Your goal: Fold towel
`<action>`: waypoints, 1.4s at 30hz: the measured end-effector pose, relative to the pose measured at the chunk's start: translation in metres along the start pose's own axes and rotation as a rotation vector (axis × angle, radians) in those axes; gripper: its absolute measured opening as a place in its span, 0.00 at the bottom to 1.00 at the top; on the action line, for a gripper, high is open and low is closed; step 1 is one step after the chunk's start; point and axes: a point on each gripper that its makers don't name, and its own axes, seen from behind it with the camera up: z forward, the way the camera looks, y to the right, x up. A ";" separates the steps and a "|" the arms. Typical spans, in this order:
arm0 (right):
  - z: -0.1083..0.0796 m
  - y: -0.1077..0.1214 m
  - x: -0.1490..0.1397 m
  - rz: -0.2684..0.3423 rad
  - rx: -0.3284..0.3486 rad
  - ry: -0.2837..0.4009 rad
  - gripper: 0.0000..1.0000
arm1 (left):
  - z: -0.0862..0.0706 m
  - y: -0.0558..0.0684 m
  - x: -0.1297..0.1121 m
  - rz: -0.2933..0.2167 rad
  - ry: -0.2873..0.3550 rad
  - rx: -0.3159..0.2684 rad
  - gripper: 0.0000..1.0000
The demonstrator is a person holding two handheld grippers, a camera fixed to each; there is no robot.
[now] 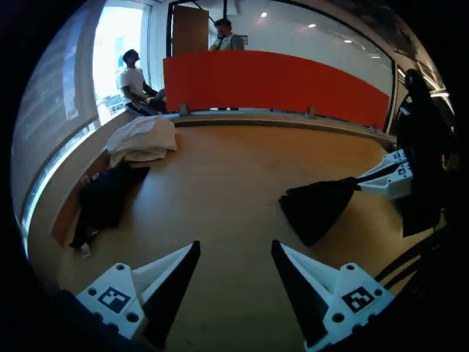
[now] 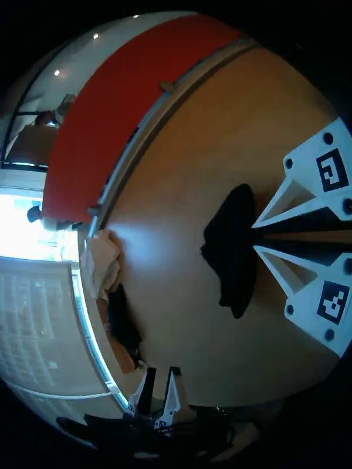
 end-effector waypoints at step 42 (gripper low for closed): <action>-0.130 0.128 0.034 0.070 -0.214 0.121 0.06 | 0.015 0.025 0.023 0.058 0.013 -0.059 0.90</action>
